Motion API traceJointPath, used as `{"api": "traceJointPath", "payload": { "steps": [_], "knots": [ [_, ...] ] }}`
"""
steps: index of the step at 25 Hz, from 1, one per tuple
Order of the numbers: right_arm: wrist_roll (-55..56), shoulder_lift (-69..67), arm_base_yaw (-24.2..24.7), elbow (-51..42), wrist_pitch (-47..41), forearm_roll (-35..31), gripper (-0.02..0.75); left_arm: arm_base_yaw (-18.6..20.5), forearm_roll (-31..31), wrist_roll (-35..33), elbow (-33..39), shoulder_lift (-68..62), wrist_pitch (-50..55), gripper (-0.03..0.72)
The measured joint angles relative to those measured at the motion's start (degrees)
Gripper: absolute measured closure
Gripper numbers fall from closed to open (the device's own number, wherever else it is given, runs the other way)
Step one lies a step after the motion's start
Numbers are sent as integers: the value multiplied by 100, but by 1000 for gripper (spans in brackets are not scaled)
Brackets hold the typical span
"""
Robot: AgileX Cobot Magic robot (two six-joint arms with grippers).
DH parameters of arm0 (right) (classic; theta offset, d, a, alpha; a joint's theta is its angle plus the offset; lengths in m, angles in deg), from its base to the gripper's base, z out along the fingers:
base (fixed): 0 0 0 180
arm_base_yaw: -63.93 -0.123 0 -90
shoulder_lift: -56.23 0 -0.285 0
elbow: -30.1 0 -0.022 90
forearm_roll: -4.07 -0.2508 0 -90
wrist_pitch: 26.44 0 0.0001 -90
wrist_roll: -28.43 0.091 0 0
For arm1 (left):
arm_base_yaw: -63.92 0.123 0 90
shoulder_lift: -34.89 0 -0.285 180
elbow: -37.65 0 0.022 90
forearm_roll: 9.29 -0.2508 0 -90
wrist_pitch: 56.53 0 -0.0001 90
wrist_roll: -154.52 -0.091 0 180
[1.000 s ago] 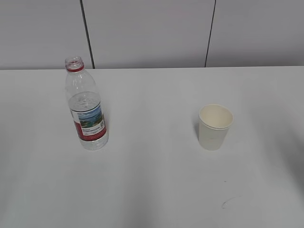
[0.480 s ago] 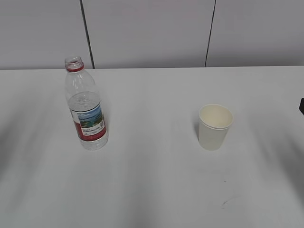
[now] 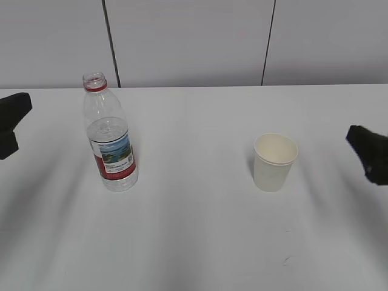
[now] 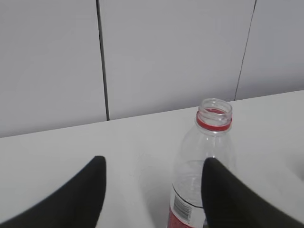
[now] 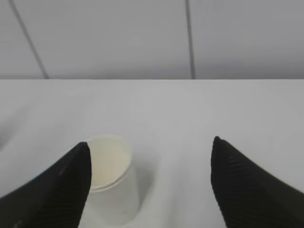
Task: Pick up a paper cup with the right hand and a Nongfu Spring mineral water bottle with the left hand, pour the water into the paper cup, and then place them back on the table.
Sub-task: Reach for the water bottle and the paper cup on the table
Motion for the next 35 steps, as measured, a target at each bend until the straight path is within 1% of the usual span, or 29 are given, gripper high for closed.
{"api": "traceJointPath", "payload": {
  "steps": [3, 6, 10, 13, 20, 26, 31, 35],
  "knots": [
    [255, -538, 0, -285, 891, 765, 160, -6, 0, 11, 0, -1, -46, 297],
    [290, -1203, 0, -457, 1577, 916, 160, -6, 0, 23, 0, -1, -62, 300],
    [290, -2037, 0, -469, 1680, 952, 160, -6, 0, 30, 0, -1, -57, 302],
    [290, -2306, 0, -459, 1702, 952, 160, -6, 0, 43, 0, -1, -45, 302],
    [303, -2359, 0, -459, 1751, 1037, 160, -6, 0, 48, 0, -1, 335, 302],
    [303, -2380, 0, -459, 1764, 1129, 160, -6, 0, 48, 0, -18, 338, 302],
    [303, -2380, 0, -459, 1764, 950, 157, -6, -6, 48, 0, -18, 356, 302],
    [280, -2380, 0, -436, 1764, 926, 150, -6, -6, 48, 0, -18, 356, 302]
  ]
}}
